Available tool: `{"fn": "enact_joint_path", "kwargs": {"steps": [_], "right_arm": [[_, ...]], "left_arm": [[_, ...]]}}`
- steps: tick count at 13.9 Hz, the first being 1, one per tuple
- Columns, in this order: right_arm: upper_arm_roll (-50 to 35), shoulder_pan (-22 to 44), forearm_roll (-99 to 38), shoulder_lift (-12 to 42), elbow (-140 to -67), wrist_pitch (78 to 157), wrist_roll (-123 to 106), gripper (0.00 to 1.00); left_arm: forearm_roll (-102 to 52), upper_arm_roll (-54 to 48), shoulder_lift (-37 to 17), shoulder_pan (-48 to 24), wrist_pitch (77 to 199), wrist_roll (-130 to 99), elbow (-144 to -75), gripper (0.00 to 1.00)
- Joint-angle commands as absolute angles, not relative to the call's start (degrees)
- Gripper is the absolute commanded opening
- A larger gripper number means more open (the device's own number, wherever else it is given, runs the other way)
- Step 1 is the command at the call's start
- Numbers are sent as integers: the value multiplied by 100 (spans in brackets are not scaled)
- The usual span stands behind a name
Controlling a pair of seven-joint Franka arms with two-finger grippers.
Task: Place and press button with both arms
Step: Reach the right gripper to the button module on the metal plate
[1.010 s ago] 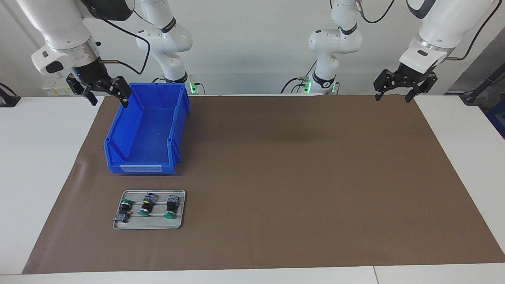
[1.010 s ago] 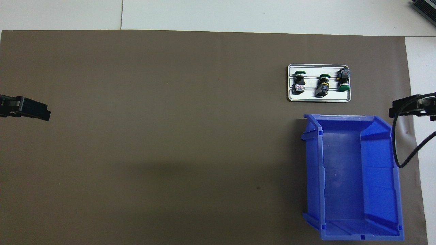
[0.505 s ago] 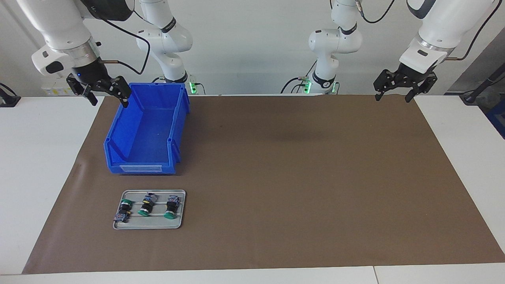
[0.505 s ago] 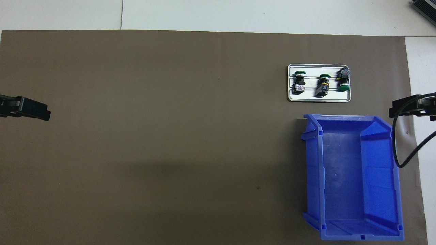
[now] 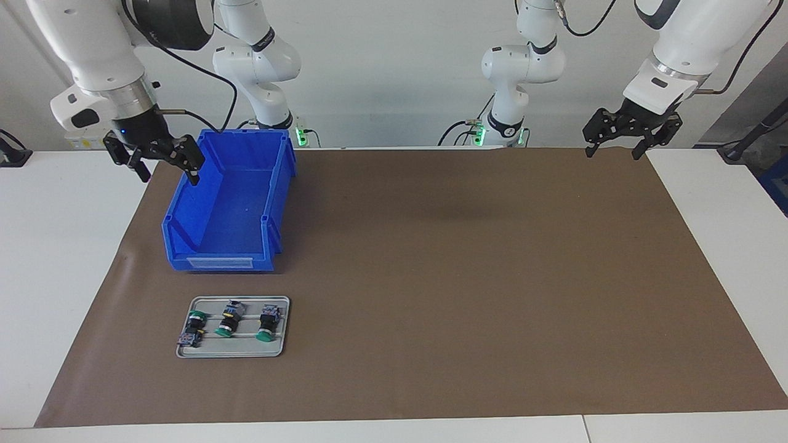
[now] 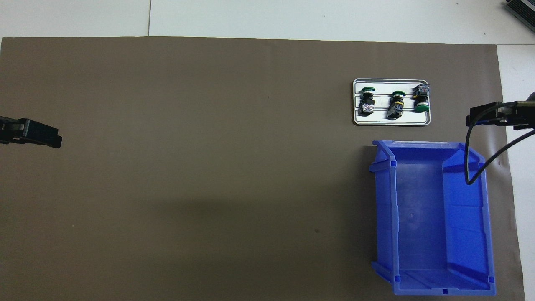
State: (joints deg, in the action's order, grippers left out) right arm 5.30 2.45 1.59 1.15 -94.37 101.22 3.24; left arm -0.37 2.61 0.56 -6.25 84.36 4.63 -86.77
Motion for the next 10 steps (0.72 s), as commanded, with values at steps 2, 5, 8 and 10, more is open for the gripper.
{"fn": "enact_joint_path", "kwargs": {"steps": [2,5,8,10], "right_arm": [[483,193,176,903,-9431,11063,290,100],[483,202,45,1545,-9431,11845,290,100],[396,176,-35,2125,-9431,12496,264,100],[317,202,-148,2424,-9439,12971,290,100]], "left_arm": [[9,220,185,-554,8411,536,-8824,100],[9,220,185,-554,8411,536,-8824,100],[9,220,185,-554,8411,536,-8824,100],[9,220,193,-554,8411,536,-8824,100]]}}
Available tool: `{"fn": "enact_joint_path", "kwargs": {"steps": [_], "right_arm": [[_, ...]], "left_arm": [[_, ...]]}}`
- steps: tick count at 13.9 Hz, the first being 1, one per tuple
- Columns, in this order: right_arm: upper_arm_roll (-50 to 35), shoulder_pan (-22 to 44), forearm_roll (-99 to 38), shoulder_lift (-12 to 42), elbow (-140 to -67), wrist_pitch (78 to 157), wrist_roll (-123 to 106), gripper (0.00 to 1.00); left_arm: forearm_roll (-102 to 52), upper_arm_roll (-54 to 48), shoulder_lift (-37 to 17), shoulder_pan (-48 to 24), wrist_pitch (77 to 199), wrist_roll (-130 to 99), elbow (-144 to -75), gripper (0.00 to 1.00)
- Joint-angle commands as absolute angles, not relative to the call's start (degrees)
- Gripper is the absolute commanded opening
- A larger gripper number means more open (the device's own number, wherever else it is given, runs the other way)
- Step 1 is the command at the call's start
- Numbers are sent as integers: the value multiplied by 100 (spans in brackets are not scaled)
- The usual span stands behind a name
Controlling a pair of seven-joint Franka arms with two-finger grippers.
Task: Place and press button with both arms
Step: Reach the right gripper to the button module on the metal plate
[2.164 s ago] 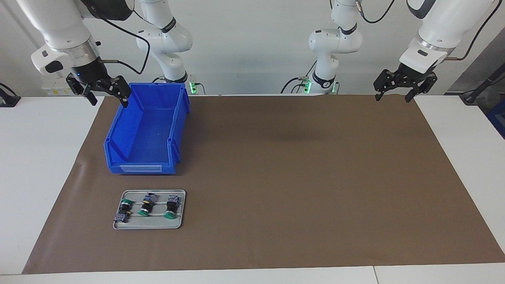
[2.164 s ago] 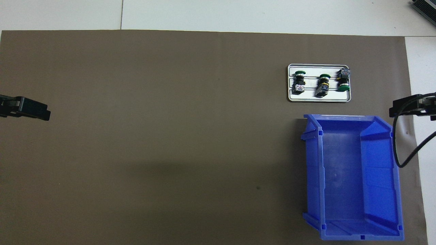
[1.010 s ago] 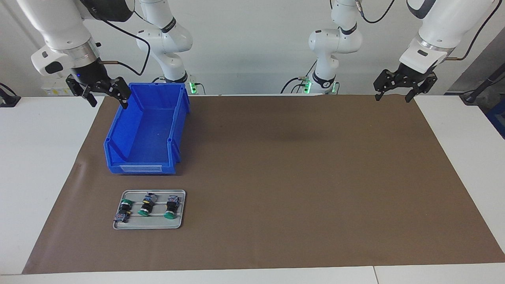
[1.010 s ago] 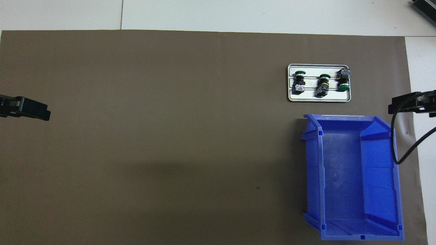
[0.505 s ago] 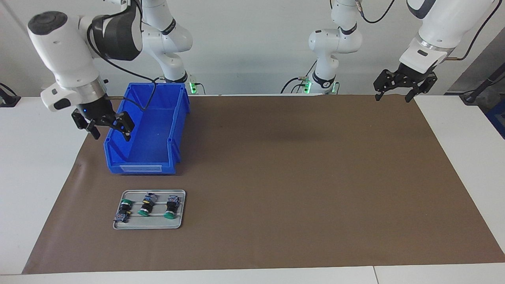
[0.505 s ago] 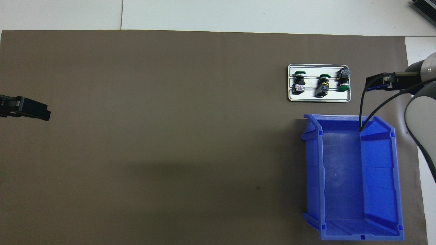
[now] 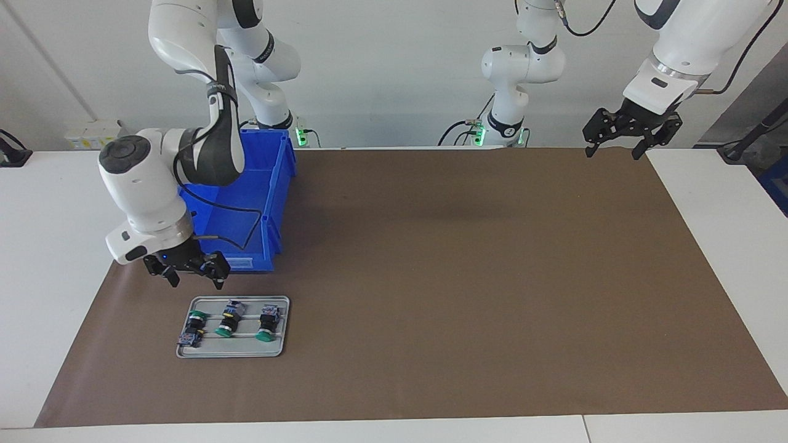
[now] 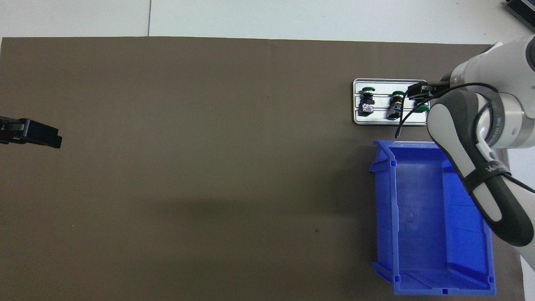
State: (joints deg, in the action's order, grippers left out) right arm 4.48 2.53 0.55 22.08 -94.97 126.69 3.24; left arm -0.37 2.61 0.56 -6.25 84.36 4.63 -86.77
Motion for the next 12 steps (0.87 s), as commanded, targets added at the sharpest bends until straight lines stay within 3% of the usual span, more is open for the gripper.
{"fn": "enact_joint_path", "kwargs": {"steps": [1,5,12], "right_arm": [[282,185,-245,2574,-9431,13112,316,100],[281,202,-457,3102,-9431,13895,369,100],[281,185,-457,2997,-9668,13256,334,100]], "left_arm": [[9,220,185,-554,8411,536,-8824,100],[9,220,185,-554,8411,536,-8824,100],[9,220,193,-554,8411,536,-8824,100]]}}
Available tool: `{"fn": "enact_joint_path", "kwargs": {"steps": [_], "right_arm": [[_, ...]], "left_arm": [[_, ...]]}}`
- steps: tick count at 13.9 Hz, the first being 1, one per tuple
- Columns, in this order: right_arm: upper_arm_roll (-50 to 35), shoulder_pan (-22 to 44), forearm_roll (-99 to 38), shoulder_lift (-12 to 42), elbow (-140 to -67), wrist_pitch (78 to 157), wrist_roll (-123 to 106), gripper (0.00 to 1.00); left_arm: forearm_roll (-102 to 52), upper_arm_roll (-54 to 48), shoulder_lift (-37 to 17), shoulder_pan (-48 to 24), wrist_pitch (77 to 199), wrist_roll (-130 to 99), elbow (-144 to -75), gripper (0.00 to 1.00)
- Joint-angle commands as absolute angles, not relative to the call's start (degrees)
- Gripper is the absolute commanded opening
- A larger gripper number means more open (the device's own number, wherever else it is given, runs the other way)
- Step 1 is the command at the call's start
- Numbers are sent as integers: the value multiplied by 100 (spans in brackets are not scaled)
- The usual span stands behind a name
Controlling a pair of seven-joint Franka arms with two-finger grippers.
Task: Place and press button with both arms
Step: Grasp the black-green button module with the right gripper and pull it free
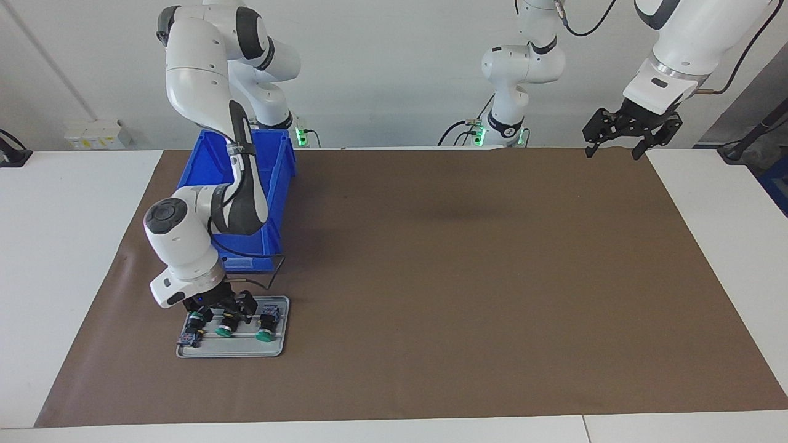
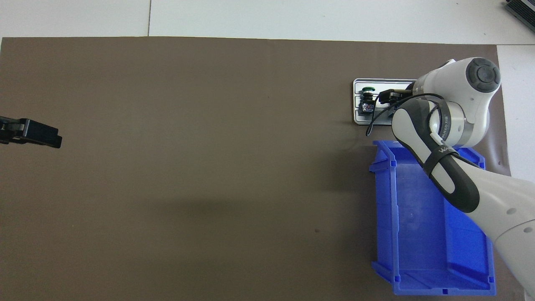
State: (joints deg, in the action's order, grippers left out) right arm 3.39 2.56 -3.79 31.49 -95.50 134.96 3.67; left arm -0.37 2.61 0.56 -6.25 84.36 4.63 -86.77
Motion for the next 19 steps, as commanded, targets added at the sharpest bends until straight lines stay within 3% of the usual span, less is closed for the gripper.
{"fn": "enact_joint_path", "kwargs": {"steps": [1,8,11,14,16,19], "right_arm": [[281,193,-457,2971,-9668,13176,282,100],[290,176,-396,3059,-9668,13535,334,98],[290,167,-396,3085,-9668,13561,343,85],[299,193,-369,3085,-9738,13544,334,83],[299,167,-352,3085,-9765,13544,316,73],[299,149,-352,3085,-9747,13553,351,71]], "left_arm": [[9,220,185,-554,8411,536,-8824,100],[9,220,193,-554,8411,536,-8824,100],[9,220,193,-554,8411,536,-8824,100],[9,220,193,-554,8411,536,-8824,100],[9,220,185,-554,8411,536,-8824,100],[9,220,193,-554,8411,536,-8824,100]]}}
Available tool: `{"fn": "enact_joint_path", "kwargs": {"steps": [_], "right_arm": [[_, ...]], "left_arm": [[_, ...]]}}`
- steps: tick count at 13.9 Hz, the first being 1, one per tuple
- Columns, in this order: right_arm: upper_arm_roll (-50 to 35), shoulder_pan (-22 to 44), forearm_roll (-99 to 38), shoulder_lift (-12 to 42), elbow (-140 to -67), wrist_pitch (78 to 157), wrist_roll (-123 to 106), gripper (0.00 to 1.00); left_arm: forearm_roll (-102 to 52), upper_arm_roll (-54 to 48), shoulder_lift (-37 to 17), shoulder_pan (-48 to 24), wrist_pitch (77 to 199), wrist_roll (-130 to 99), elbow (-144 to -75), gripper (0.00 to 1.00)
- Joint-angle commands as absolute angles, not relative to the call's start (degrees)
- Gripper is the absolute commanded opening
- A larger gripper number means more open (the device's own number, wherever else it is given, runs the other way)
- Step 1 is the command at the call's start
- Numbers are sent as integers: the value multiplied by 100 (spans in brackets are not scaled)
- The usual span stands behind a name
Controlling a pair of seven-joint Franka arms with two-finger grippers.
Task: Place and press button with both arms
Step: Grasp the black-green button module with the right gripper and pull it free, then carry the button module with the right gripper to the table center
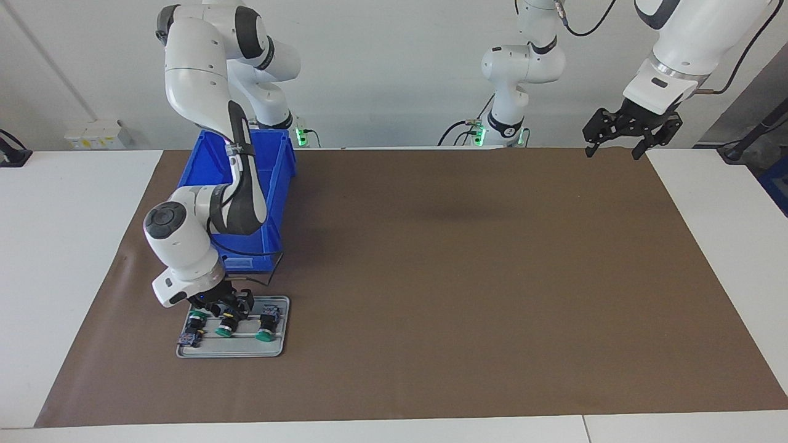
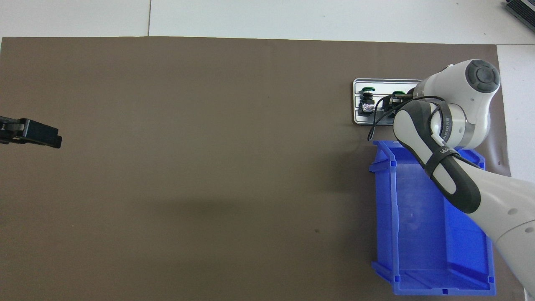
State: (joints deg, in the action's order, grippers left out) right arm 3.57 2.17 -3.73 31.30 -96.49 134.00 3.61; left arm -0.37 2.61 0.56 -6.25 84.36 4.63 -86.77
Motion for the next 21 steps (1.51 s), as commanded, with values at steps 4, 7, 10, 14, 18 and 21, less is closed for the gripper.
{"fn": "enact_joint_path", "kwargs": {"steps": [4,7,10,14,18,21], "right_arm": [[290,149,-352,3085,-9738,13562,536,4],[299,158,-369,3085,-9581,13256,782,0],[334,176,-282,3085,-8888,12247,809,0],[282,202,-9,2936,-7931,10824,2025,0],[334,675,175,2813,-7348,9977,3319,0],[325,1176,334,2681,-7233,9695,5162,0]], "left_arm": [[9,220,185,-554,8411,536,-8824,100],[9,220,193,-554,8411,536,-8824,100],[9,220,185,-554,8411,536,-8824,100],[9,220,185,-554,8411,536,-8824,100],[9,220,185,-554,8411,536,-8824,100],[9,220,185,-554,8411,536,-8824,100]]}}
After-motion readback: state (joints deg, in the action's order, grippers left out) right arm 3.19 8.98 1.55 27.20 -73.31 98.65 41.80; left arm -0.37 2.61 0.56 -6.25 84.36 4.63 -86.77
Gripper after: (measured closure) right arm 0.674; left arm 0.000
